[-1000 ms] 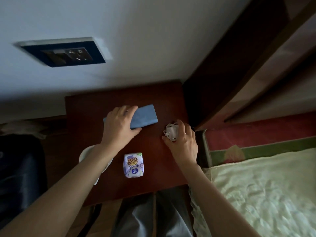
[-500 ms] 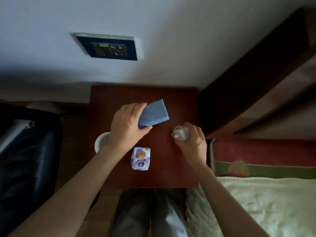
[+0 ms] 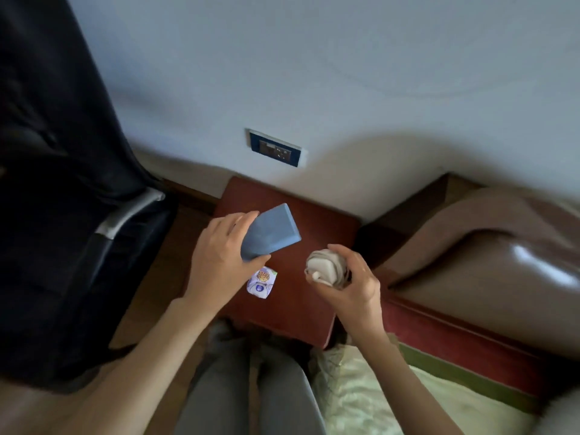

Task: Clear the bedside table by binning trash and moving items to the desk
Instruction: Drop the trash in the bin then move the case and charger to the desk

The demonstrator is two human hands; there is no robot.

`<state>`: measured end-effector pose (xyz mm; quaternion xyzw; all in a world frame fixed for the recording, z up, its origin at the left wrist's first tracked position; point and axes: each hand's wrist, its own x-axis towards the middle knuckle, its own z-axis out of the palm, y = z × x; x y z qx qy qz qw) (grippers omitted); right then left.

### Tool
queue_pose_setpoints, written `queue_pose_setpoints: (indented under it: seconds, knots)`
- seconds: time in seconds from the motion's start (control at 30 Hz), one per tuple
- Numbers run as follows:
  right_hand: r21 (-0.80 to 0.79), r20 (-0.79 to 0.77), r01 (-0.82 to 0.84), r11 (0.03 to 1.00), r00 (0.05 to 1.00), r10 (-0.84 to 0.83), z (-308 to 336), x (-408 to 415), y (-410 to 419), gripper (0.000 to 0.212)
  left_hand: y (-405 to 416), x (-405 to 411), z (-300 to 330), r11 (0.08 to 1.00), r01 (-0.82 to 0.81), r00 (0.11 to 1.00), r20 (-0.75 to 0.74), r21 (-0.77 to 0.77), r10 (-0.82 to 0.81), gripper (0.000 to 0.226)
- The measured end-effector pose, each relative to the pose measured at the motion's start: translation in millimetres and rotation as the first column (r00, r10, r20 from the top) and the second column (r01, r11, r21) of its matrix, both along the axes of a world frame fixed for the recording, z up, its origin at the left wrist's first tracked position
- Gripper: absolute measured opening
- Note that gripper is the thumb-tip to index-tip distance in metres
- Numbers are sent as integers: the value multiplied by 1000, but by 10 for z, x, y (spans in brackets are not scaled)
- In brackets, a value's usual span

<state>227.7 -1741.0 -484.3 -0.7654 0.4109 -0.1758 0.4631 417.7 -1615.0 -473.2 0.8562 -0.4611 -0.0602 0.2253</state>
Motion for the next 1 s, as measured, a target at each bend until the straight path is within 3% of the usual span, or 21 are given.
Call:
queue_pose_setpoints:
  seconds: [0.27, 0.53, 0.87, 1.0]
  knots:
    - [144, 128, -281, 949, 956, 264, 834, 125, 697, 55, 1381, -434, 666, 946, -324, 939, -110, 29, 325, 74]
    - [137, 206, -562, 816, 821, 532, 1288, 393, 1829, 56, 2929, -721, 1200, 722, -692, 711, -166, 7, 683, 68]
    - [42, 243, -744, 667, 655, 715, 1484, 406, 3702, 58, 5170, -1721, 1385, 444, -895, 443, -200, -42, 874, 61]
    - [-23, 236, -791, 611, 590, 772, 1597, 417, 4368, 56, 5941, -2071, 1321, 360, -926, 378, -313, -116, 871, 58]
